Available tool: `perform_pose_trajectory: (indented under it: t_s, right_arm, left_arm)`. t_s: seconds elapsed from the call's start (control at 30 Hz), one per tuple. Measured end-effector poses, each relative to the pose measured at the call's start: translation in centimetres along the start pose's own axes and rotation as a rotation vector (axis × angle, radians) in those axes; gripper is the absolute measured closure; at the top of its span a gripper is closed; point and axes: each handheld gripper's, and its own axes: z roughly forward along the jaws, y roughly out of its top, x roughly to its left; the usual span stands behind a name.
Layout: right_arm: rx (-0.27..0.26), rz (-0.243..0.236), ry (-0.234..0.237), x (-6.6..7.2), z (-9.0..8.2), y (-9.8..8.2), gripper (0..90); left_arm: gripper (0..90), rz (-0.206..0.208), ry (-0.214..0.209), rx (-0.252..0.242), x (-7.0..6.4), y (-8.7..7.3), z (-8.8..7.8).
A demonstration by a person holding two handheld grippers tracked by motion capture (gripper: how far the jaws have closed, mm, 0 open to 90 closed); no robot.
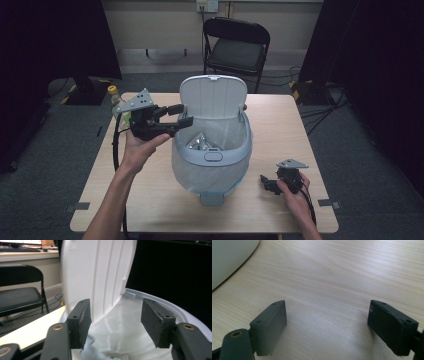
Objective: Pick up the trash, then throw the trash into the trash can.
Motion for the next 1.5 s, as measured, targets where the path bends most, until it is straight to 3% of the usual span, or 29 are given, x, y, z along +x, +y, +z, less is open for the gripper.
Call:
perform_pose_trajectory:
  t_s: [0.1,0.23,0.37,0.63,0.77,0.93,1.07,1.23,1.33,1.5]
  right_arm:
    - [0.0,0.0,0.0,0.0,0.0,0.0,14.6]
    - [0.0,0.0,0.0,0.0,0.0,0.0,14.6]
    - [0.0,0.0,0.0,0.0,0.0,0.0,14.6]
    - [0.0,0.0,0.0,0.0,0.0,0.0,14.6]
    - [0.0,-0.001,0.0,0.0,0.0,0.0,14.6]
    - [0.0,0.0,0.0,0.0,0.0,0.0,14.6]
    - [0.0,0.0,0.0,0.0,0.0,0.0,14.6]
    - [0.0,0.0,0.0,0.0,0.0,0.0,14.6]
    - [0.0,0.0,0.0,0.0,0.0,0.0,14.6]
    - [0.0,-0.001,0.0,0.0,0.0,0.0,14.6]
  left_arm:
    - [36.2,0.017,0.041,0.002,0.2,-0.3,-0.4]
    - [33.2,0.008,0.086,0.005,0.8,-1.0,-1.1]
    - [33.1,-0.034,0.142,0.024,1.9,-2.4,-1.8]
    - [32.1,-0.091,0.184,0.04,3.9,-4.5,-3.0]
    - [32.1,-0.065,0.228,0.068,4.6,-5.3,-3.6]
    - [30.6,-0.097,0.278,0.094,6.4,-6.9,-4.6]
    - [24.1,-0.177,0.294,0.104,7.6,-8.1,-5.4]
    - [24.0,-0.148,0.349,0.131,8.5,-8.8,-6.3]
    - [25.4,-0.161,0.379,0.13,9.4,-9.6,-6.8]
    - [25.9,-0.216,0.437,0.136,11.6,-11.1,-7.8]
